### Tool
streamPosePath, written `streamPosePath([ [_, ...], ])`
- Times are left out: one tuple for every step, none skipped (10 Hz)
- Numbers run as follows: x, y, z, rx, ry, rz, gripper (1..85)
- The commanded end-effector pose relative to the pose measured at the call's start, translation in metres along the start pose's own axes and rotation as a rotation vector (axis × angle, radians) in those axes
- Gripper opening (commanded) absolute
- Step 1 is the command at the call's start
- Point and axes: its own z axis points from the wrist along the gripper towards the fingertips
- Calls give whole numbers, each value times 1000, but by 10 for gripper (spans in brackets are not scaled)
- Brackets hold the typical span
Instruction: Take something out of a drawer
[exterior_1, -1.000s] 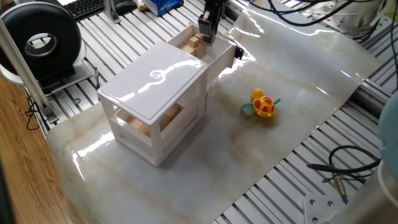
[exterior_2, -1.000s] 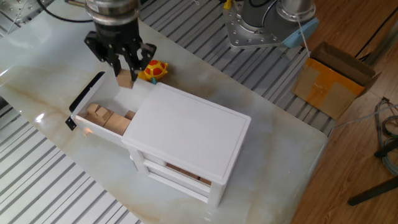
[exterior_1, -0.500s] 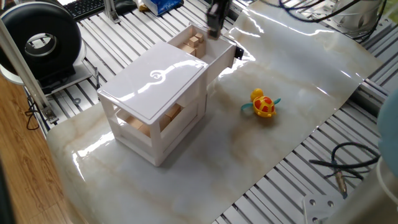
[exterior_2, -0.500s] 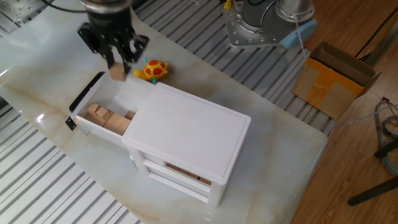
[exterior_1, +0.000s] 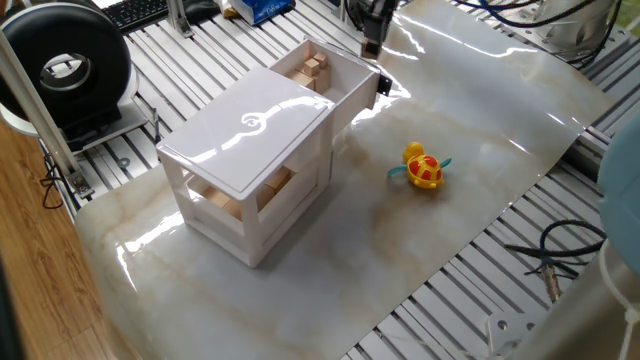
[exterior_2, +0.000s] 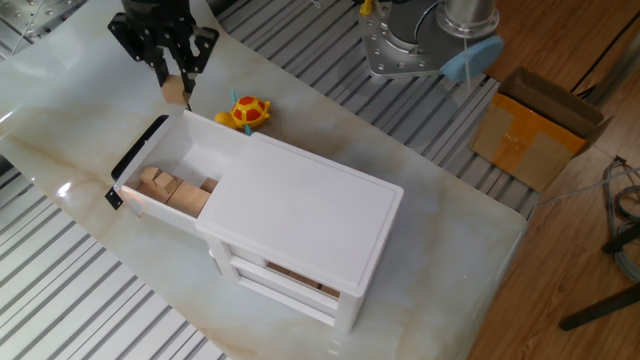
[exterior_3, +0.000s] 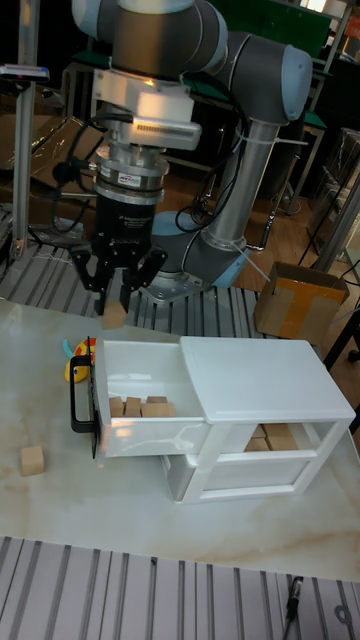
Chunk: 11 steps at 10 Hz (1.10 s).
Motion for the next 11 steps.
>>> streamPosePath([
  [-2,-18,4,62,-32,59,10],
  [-7,-19,8,40,-38,57,10],
  [-4,-34,12,36,-35,23,10],
  [5,-56,17,38,-21,-19,10],
  [14,-78,19,44,-18,-54,10],
  [27,-77,20,-6,-2,-31,10],
  [27,-78,20,-3,0,-22,10],
  [25,-77,20,-4,-9,5,10],
  [25,-79,20,0,-6,49,10],
  [19,-80,18,62,-8,59,10],
  [12,-78,23,54,-24,58,10],
])
